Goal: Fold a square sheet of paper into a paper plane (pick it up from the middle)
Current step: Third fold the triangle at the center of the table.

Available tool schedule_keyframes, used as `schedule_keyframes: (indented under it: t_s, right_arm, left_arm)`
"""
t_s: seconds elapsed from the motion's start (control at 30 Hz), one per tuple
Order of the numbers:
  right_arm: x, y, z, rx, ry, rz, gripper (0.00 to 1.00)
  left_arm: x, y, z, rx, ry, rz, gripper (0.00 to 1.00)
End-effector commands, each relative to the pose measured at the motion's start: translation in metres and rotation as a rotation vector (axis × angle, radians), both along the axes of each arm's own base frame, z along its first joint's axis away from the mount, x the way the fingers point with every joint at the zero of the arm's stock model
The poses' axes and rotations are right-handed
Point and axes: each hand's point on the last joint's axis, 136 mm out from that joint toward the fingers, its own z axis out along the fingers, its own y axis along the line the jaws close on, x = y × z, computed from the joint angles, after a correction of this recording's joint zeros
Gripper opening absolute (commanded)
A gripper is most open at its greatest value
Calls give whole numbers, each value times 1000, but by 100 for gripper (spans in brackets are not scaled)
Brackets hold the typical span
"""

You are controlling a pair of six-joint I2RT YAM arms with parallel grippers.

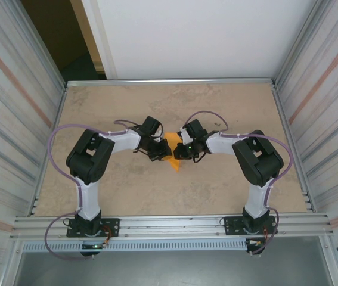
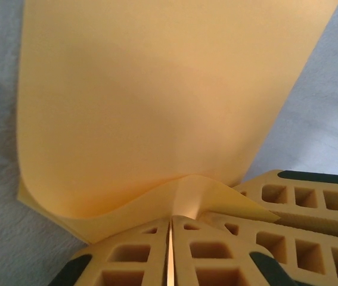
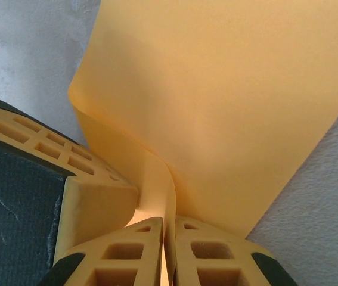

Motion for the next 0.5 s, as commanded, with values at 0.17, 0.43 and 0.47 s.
schedule_keyframes:
  t_s: [0.17, 0.43, 0.47]
  right_arm:
    - [3, -14, 11, -36, 37, -87, 27]
    - [11, -30, 46, 10, -12, -162, 34]
    - [8, -29, 48, 19, -8, -151, 33]
  left_arm:
    - [-13, 26, -32, 103, 55, 28, 8]
    - [-18, 30, -40, 114, 67, 41, 8]
    - [-18, 30, -41, 114, 68, 43, 8]
